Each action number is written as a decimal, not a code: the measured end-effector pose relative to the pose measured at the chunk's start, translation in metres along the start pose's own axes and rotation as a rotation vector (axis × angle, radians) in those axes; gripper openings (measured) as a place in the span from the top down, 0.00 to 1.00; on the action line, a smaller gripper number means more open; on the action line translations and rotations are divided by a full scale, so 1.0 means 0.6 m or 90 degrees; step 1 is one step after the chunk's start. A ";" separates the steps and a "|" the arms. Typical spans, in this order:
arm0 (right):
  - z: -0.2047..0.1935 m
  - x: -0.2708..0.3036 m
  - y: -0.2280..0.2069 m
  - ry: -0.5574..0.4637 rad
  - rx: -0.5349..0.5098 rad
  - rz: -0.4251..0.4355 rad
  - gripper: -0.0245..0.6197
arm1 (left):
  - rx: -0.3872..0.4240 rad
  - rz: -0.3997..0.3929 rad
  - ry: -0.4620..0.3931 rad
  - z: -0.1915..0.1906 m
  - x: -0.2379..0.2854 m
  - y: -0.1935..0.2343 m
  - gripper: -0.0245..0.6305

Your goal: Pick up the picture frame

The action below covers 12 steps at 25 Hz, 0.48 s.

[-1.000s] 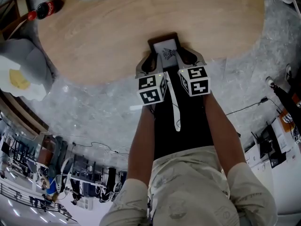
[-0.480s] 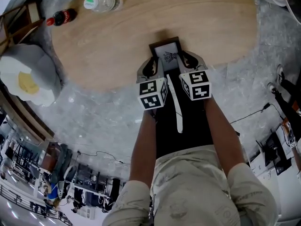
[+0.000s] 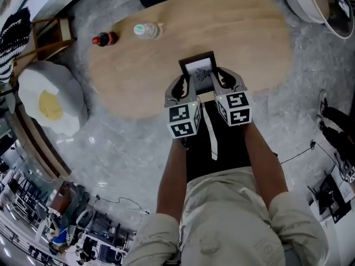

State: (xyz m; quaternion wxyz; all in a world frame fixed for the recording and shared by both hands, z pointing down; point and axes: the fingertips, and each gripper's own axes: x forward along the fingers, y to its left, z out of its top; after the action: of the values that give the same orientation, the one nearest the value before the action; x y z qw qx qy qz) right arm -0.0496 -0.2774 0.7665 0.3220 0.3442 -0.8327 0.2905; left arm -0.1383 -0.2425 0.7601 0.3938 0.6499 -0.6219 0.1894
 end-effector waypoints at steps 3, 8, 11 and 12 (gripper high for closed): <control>0.051 -0.033 0.006 -0.039 -0.008 -0.004 0.85 | 0.024 -0.005 -0.036 0.053 -0.031 -0.015 0.82; 0.147 -0.083 0.018 -0.110 -0.029 -0.019 0.85 | 0.057 0.000 -0.102 0.148 -0.075 -0.030 0.82; 0.200 -0.111 0.024 -0.148 -0.043 -0.027 0.85 | 0.077 -0.001 -0.140 0.202 -0.101 -0.041 0.82; 0.215 -0.122 0.026 -0.159 -0.046 -0.028 0.85 | 0.085 -0.002 -0.152 0.218 -0.111 -0.046 0.82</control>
State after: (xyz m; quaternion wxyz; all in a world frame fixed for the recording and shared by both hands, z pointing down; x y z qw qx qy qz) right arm -0.0644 -0.3310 0.6282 0.2341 0.3843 -0.8685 0.2079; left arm -0.1542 -0.2984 0.6226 0.2732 0.6935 -0.6492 0.1515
